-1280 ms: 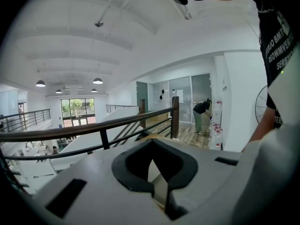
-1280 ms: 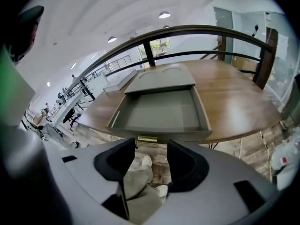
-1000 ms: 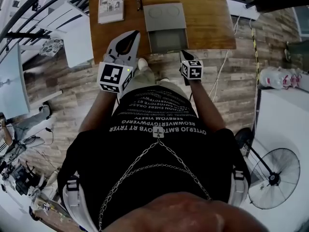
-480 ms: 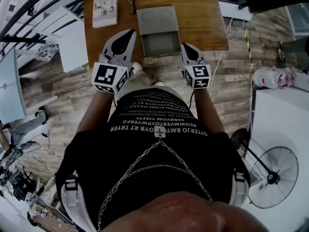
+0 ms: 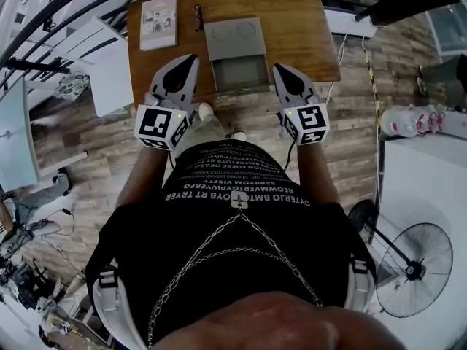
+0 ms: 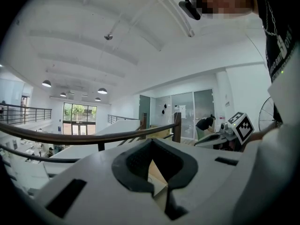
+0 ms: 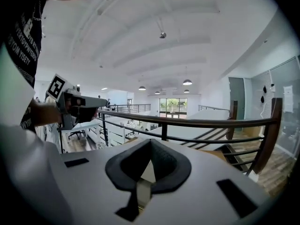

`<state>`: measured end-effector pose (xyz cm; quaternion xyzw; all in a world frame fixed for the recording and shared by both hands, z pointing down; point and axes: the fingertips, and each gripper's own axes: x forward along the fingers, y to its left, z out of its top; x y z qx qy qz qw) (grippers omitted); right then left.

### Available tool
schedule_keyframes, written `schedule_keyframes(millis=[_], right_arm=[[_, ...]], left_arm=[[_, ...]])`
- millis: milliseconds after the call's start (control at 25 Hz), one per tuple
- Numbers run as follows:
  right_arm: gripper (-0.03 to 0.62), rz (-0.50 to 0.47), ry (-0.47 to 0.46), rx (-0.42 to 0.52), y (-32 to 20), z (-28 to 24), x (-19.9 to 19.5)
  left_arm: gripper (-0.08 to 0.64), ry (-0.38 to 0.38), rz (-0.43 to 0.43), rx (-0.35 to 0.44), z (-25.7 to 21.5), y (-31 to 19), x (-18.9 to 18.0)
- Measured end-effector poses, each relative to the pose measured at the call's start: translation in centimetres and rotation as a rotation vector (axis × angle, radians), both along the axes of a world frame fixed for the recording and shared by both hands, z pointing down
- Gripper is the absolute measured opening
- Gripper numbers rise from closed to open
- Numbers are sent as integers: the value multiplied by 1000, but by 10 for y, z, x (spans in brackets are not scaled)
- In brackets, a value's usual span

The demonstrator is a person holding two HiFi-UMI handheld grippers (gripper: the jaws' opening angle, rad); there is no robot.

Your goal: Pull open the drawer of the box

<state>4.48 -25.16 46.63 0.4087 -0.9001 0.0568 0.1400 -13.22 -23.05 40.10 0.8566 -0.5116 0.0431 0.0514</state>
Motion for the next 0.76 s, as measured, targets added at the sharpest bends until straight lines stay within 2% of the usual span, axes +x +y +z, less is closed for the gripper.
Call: schedule_keyframes(millis=[280,760], right_arm=[[-5,-6,24,8,3,0,5],[-5,-10,4,5,14,-4,5]], left_arm=[[5,0,45,-25,7,-2,13],[5,-25,87,-28,-1,10,21]])
